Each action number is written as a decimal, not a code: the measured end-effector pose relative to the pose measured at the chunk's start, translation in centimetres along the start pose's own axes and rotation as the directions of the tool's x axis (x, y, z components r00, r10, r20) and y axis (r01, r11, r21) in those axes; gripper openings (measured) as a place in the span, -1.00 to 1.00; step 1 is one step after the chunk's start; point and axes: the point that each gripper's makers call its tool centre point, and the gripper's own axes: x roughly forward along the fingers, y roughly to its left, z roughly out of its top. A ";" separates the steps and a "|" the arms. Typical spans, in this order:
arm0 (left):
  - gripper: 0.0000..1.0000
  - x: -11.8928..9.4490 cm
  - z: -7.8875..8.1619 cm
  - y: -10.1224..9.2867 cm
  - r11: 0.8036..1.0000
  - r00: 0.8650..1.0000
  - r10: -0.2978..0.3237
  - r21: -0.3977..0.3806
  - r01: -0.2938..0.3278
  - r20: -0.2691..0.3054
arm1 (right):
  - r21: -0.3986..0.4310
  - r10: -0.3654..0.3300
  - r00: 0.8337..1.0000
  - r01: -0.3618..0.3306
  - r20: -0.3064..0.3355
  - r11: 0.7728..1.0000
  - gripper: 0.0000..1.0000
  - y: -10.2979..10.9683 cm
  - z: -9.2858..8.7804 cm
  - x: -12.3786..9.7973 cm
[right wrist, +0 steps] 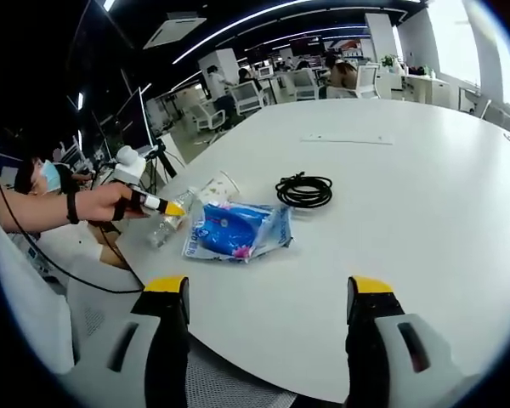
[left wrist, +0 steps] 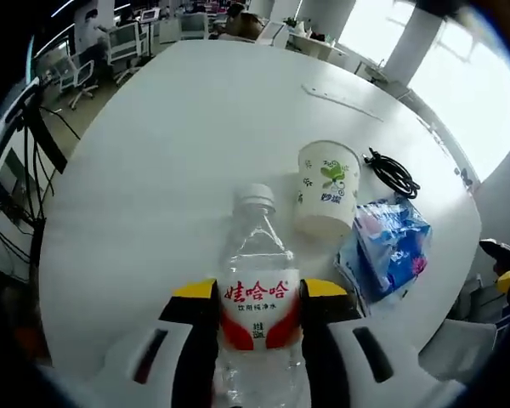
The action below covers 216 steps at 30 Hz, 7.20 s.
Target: Arrange the tabletop items into an orderly group along one side of the table until the central work area is clear of visible clutter.
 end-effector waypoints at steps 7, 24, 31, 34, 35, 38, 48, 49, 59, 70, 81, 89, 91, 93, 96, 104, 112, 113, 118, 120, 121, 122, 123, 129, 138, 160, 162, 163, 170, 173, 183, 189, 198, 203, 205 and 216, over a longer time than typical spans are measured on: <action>-0.28 -0.8 -0.3 0.0 1.000 1.000 0.003 0.000 -0.003 0.019 | -0.016 0.016 1.000 -0.016 0.000 1.000 0.50 0.7 0.2 0.3; -0.28 -2.3 0.2 0.2 0.998 0.997 0.030 0.045 -0.033 0.064 | -0.042 0.042 0.999 -0.042 0.002 0.998 0.49 1.7 0.8 1.2; -0.28 -2.5 0.9 0.4 0.999 0.996 0.021 0.045 -0.025 0.083 | -0.042 0.046 0.999 -0.045 0.009 0.998 0.48 1.7 0.9 1.1; -0.28 -2.9 1.4 0.3 0.999 0.995 0.022 0.047 -0.026 0.097 | -0.048 0.049 0.999 -0.048 0.006 0.998 0.48 1.9 0.9 1.1; -0.28 -3.0 1.6 0.3 0.998 0.995 0.021 0.049 -0.026 0.102 | -0.049 0.049 0.999 -0.049 0.006 0.998 0.48 1.9 0.9 1.1; -0.28 -3.2 1.9 0.3 0.998 0.993 0.024 0.052 -0.030 0.113 | -0.049 0.050 0.999 -0.049 0.006 0.998 0.48 1.9 0.9 1.0; -0.29 -3.8 2.1 -0.1 0.998 0.991 0.028 0.059 -0.036 0.133 | -0.043 0.044 0.999 -0.043 0.016 0.998 0.46 1.6 0.7 0.5; -0.29 -3.9 2.1 -0.1 0.997 0.991 0.032 0.060 -0.040 0.133 | -0.041 0.045 0.999 -0.044 0.018 0.998 0.46 1.6 0.7 0.5; -0.29 -4.4 2.3 -0.6 0.997 0.988 0.033 0.069 -0.043 0.148 | -0.041 0.052 0.998 -0.051 0.027 0.998 0.46 1.8 0.9 0.7; -0.30 -5.2 1.0 -0.8 0.990 0.989 0.050 0.120 -0.067 0.138 | -0.030 0.051 0.998 -0.050 0.045 0.998 0.46 1.7 1.0 0.6; -0.30 -5.7 -0.5 -0.9 0.984 0.989 0.064 0.158 -0.085 0.134 | -0.031 0.056 0.997 -0.054 0.045 0.998 0.46 1.9 1.1 0.8; -0.30 -5.7 -0.7 -1.4 0.974 0.987 0.081 0.199 -0.109 0.142 | -0.033 0.062 0.997 -0.060 0.043 0.998 0.46 2.2 1.3 1.1; -0.30 -5.7 -0.7 -1.2 0.972 0.985 0.089 0.201 -0.118 0.147 | -0.034 0.064 0.997 -0.062 0.044 0.997 0.46 2.3 1.3 1.1; -0.30 -5.7 -0.7 -1.2 0.973 0.985 0.089 0.197 -0.117 0.146 | -0.033 0.066 0.997 -0.064 0.043 0.997 0.46 2.3 1.3 1.1; -0.29 -5.7 -0.7 -1.1 0.972 0.986 0.091 0.204 -0.119 0.140 | -0.032 0.071 0.997 -0.070 0.034 0.997 0.45 2.3 1.2 1.3; -0.28 -5.7 -0.8 -1.1 0.973 0.985 0.084 0.200 -0.114 0.151 | -0.040 0.087 0.996 -0.086 0.032 0.996 0.46 2.7 1.3 1.5; -0.14 -5.2 -1.2 -1.1 0.978 0.991 0.059 0.192 -0.082 0.124 | -0.045 0.098 0.995 -0.096 0.024 0.994 0.46 3.0 1.2 1.6; -0.14 -5.1 -1.2 -1.2 0.979 0.991 0.054 0.191 -0.077 0.124 | -0.047 0.098 0.995 -0.097 0.024 0.994 0.46 2.9 1.3 1.6; -0.08 -4.5 -0.8 -1.6 0.972 0.990 0.041 0.223 -0.071 0.135 | -0.046 0.088 0.996 -0.087 0.027 0.995 0.45 2.5 1.5 1.3; -0.22 -4.4 -0.7 -1.3 0.967 0.989 0.048 0.243 -0.081 0.140 | -0.045 0.084 0.996 -0.082 0.027 0.996 0.45 2.3 1.5 1.2; -0.23 -4.3 -0.4 -1.5 0.959 0.988 0.027 0.274 -0.068 0.149 | -0.047 0.082 0.996 -0.081 0.026 0.996 0.45 2.3 1.5 1.2; -0.23 -4.3 -0.8 -1.4 0.968 0.990 0.042 0.241 -0.074 0.135 | -0.048 0.080 0.996 -0.079 0.025 0.996 0.45 2.3 1.5 1.1; -0.24 -4.3 -0.6 -1.4 0.965 0.989 0.043 0.249 -0.079 0.144 | -0.049 0.078 0.997 -0.077 0.025 0.996 0.45 2.3 1.6 1.1; -0.25 -4.2 -0.4 -1.3 0.966 0.987 0.066 0.240 -0.101 0.149 | -0.050 0.072 0.997 -0.071 0.017 0.996 0.45 2.2 1.3 1.0; -0.26 -4.0 -0.2 -1.3 0.973 0.984 0.083 0.201 -0.114 0.156 | -0.047 0.072 0.997 -0.071 0.015 0.996 0.44 2.3 1.3 1.2; -0.26 -2.7 2.7 0.2 0.980 0.977 0.116 0.137 -0.141 0.176 | -0.034 0.068 0.998 -0.068 0.003 0.997 0.43 2.0 0.8 1.3; -0.26 -2.3 3.3 0.3 0.981 0.976 0.119 0.133 -0.144 0.180 | -0.034 0.068 0.998 -0.068 0.001 0.997 0.43 2.0 0.8 1.3; -0.26 -2.1 3.7 0.4 0.981 0.976 0.120 0.131 -0.146 0.183 | -0.034 0.068 0.998 -0.067 0.000 0.997 0.43 2.0 0.8 1.3; -0.26 -1.1 5.9 0.7 0.982 0.969 0.134 0.105 -0.158 0.207 | -0.034 0.067 0.998 -0.067 -0.004 0.997 0.43 1.8 1.0 1.5; -0.26 -0.6 6.7 0.8 0.982 0.967 0.135 0.098 -0.159 0.214 | -0.037 0.071 0.997 -0.071 -0.010 0.997 0.43 1.9 1.0 1.6; -0.26 0.1 8.8 0.7 0.983 0.960 0.149 0.065 -0.169 0.237 | -0.029 0.075 0.997 -0.076 -0.030 0.997 0.43 1.7 0.6 2.0; -0.26 0.6 9.8 0.8 0.984 0.957 0.153 0.049 -0.170 0.248 | -0.026 0.075 0.997 -0.076 -0.034 0.997 0.43 1.5 0.7 2.2; -0.26 1.2 10.8 0.8 0.984 0.955 0.155 0.041 -0.171 0.255 | -0.017 0.068 0.997 -0.069 -0.034 0.997 0.43 0.9 0.8 2.2; -0.26 1.3 10.9 0.8 0.984 0.954 0.156 0.038 -0.171 0.254 | -0.011 0.067 0.997 -0.068 -0.034 0.998 0.43 0.8 0.8 2.3; -0.26 1.3 10.9 0.9 0.985 0.955 0.154 0.038 -0.169 0.254 | -0.011 0.069 0.997 -0.069 -0.036 0.998 0.43 0.8 0.7 2.4; -0.24 1.3 10.9 0.9 0.988 0.959 0.130 0.052 -0.147 0.251 | 0.013 0.077 0.997 -0.076 -0.022 0.997 0.45 0.4 1.1 2.7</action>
